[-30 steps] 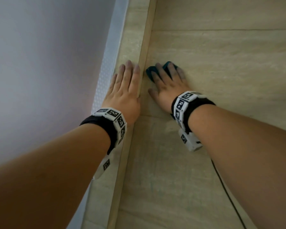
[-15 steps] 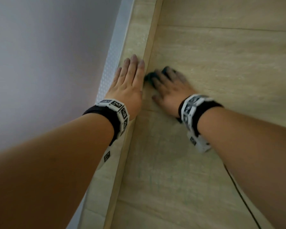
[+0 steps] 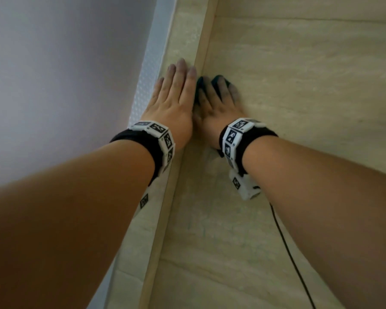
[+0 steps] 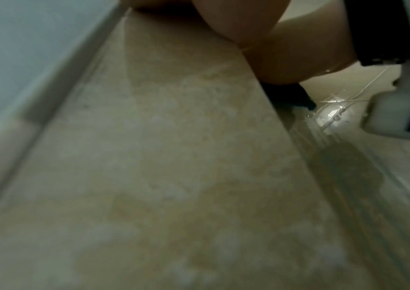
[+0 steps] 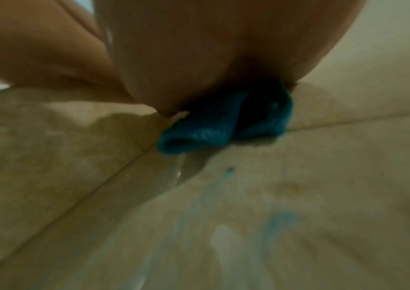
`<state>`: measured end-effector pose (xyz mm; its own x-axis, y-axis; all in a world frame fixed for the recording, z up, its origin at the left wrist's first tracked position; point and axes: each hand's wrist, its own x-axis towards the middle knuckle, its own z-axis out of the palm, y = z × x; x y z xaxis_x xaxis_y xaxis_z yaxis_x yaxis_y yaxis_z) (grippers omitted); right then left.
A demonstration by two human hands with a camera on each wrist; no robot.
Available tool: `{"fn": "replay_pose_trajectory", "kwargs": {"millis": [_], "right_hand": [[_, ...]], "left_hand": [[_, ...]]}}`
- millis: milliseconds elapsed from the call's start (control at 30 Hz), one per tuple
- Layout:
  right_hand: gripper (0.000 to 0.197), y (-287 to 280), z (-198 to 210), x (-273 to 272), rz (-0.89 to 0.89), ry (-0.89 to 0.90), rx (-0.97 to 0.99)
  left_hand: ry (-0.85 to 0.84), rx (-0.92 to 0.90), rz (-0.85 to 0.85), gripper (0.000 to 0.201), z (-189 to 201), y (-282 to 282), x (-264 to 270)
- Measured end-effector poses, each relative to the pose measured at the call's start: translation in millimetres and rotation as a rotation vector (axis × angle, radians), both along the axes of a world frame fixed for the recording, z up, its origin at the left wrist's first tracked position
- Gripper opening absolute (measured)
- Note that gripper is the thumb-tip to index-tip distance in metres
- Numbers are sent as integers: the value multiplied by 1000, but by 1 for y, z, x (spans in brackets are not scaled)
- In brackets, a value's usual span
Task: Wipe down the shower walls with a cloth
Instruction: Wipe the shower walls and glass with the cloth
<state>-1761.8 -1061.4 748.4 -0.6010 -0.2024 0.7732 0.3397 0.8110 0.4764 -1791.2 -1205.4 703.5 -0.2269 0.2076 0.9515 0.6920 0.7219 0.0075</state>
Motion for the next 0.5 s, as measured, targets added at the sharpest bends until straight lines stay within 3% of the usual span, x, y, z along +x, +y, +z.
{"fn": "replay_pose_trajectory", "kwargs": {"millis": [267, 500], "right_hand": [[68, 21, -34, 21, 87, -116, 93], [67, 31, -12, 22, 85, -116, 84]], "left_hand": [[13, 5, 16, 81, -1, 1, -3], [0, 38, 18, 83, -2, 5, -3]]}}
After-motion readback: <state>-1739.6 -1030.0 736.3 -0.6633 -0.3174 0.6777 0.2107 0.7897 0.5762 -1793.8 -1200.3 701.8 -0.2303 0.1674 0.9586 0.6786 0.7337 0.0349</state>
